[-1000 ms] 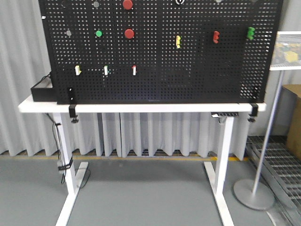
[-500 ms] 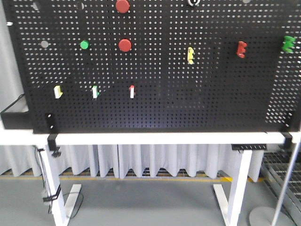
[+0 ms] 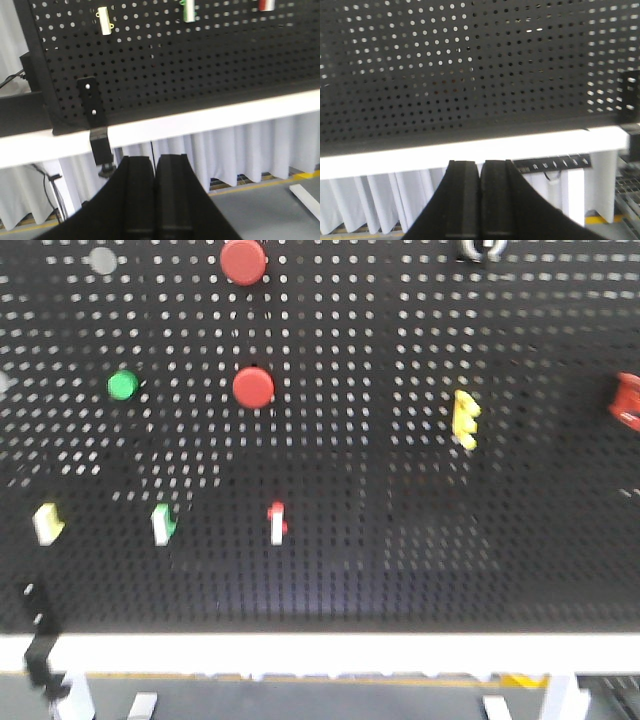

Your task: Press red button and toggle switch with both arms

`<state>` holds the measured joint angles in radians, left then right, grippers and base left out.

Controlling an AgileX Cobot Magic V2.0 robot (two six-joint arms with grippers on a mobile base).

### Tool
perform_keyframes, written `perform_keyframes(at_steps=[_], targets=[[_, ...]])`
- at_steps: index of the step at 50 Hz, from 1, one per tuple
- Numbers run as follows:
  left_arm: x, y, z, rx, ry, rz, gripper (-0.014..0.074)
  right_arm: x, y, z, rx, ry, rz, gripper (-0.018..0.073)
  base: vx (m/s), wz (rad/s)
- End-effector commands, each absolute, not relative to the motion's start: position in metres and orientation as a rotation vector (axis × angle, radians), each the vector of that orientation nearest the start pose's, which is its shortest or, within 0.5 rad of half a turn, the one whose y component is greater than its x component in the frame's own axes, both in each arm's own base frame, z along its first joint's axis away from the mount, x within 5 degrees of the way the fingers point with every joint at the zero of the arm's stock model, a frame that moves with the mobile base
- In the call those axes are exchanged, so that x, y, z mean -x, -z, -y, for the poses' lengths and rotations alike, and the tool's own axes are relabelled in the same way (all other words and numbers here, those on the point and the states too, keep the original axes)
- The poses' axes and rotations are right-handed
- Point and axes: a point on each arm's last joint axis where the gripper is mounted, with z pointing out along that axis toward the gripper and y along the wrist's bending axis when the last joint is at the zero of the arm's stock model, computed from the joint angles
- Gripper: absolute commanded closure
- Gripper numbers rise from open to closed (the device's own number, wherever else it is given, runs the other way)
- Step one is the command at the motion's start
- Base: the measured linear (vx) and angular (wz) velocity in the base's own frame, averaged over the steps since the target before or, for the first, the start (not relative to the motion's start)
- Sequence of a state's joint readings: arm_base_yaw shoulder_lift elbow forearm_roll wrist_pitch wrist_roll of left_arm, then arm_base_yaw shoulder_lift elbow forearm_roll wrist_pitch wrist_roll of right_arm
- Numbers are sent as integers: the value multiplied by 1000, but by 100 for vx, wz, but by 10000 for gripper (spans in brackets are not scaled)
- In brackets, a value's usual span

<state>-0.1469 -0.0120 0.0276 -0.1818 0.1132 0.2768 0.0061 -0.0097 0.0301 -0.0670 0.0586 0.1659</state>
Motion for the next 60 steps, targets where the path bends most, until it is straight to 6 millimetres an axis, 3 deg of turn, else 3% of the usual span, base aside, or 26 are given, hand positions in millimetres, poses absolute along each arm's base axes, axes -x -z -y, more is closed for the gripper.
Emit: perform_keyframes(at_steps=[1,43,50,55,60], targets=[[-56,-190,9,-186,57,-1543,594,-56,-203,0,-61,-80,-1473,562,39,4],[-56,-190,9,-186,57,-1543,594,-56,-203,0,-61,-80,-1473,562,14,-1],[-56,-197,8,-169,46,-1474,594,-56,-204,-1,-59,-81,-1457,562,0,0],[-55,-209,6,-133,44,-1368,594,-54,-215,-1,-54,-93,-1354,562,0,0],[-50,-231,2,43,213,-1253,594,-47,-242,-2,-56,-124,-1218,562,0,0]])
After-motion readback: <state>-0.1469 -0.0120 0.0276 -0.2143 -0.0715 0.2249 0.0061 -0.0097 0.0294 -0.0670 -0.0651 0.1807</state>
